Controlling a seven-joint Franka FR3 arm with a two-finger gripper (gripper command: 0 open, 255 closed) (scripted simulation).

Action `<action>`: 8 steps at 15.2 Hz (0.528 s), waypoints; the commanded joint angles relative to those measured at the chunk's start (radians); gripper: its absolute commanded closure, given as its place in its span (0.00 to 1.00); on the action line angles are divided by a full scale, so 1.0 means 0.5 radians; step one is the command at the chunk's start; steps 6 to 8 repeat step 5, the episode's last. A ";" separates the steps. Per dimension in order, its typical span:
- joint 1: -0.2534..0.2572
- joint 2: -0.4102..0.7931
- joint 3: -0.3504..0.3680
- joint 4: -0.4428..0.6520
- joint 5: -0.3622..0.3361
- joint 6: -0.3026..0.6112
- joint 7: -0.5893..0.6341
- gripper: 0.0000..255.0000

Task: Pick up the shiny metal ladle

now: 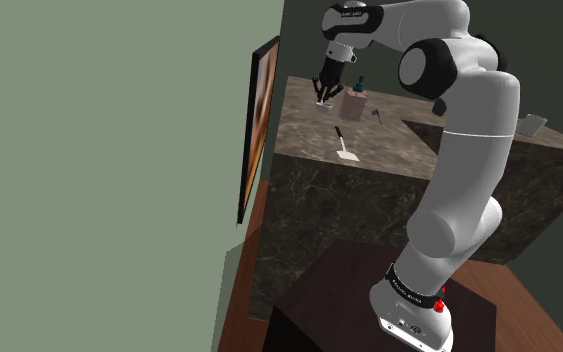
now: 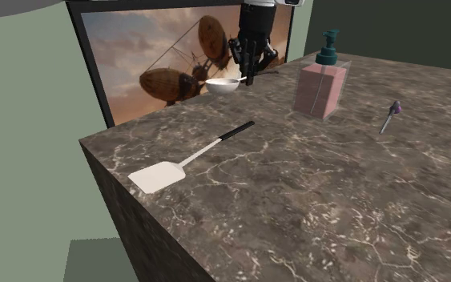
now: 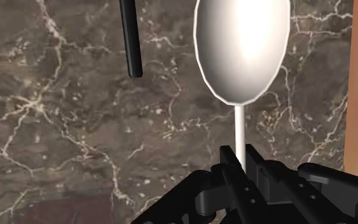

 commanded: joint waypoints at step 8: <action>-0.012 0.013 -0.003 0.136 0.002 -0.124 0.010 1.00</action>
